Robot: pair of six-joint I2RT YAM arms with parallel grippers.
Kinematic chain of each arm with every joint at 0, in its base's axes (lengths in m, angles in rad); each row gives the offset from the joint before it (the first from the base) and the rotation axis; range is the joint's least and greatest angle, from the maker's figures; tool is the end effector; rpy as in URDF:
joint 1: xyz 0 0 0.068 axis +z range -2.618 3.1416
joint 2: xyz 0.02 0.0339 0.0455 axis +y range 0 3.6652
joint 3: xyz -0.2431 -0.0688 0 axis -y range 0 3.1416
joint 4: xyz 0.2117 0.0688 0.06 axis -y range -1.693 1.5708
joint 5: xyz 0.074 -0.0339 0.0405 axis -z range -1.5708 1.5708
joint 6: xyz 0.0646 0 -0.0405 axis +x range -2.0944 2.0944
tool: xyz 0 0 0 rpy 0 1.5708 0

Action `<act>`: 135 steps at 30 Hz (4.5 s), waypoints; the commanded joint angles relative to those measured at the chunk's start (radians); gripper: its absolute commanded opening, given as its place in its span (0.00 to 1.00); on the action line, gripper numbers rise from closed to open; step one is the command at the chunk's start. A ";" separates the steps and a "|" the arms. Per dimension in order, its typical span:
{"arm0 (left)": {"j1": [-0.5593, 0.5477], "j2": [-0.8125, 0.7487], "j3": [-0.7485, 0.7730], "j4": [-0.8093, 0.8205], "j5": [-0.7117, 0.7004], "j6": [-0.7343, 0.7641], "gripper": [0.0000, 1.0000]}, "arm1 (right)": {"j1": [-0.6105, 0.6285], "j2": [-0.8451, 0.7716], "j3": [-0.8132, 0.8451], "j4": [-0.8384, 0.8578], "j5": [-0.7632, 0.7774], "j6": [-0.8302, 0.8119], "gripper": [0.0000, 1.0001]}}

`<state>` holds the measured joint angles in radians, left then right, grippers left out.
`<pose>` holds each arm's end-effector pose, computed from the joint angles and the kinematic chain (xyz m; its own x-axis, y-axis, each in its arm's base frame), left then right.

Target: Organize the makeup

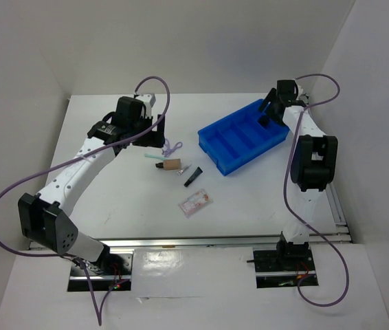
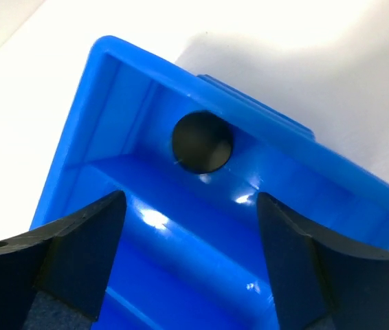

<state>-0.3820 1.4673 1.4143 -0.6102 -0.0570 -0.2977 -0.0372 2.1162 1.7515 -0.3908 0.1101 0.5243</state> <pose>0.2970 -0.1154 0.3187 -0.6431 -0.0572 -0.7636 0.1484 0.9690 -0.1976 0.4653 -0.0244 0.2071 -0.5346 0.5178 -0.6679 0.4442 0.8445 0.2992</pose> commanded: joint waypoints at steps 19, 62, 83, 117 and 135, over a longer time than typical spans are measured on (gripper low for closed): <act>0.072 -0.275 0.094 -0.103 -0.425 -0.319 0.98 | 0.664 -0.204 -0.057 -0.064 -0.245 -0.547 0.83; 0.081 -0.344 0.055 -0.082 -0.500 -0.322 0.98 | 0.833 0.145 0.078 -0.092 -0.208 -0.817 0.58; 0.081 -0.363 0.083 -0.091 -0.520 -0.313 0.98 | 0.869 -0.116 0.045 -0.039 -0.073 -0.796 0.29; 0.081 0.018 0.147 -0.158 -0.139 -0.167 0.99 | 0.117 0.067 0.117 -0.010 0.459 -0.432 0.50; 0.081 -0.047 0.106 -0.125 -0.150 -0.156 1.00 | 0.426 -0.370 -0.151 0.070 0.217 -0.271 0.76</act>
<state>-0.3080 1.4654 1.5181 -0.7662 -0.1875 -0.4744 0.3027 1.8557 1.6852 -0.3771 0.4316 0.1879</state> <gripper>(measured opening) 0.999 0.758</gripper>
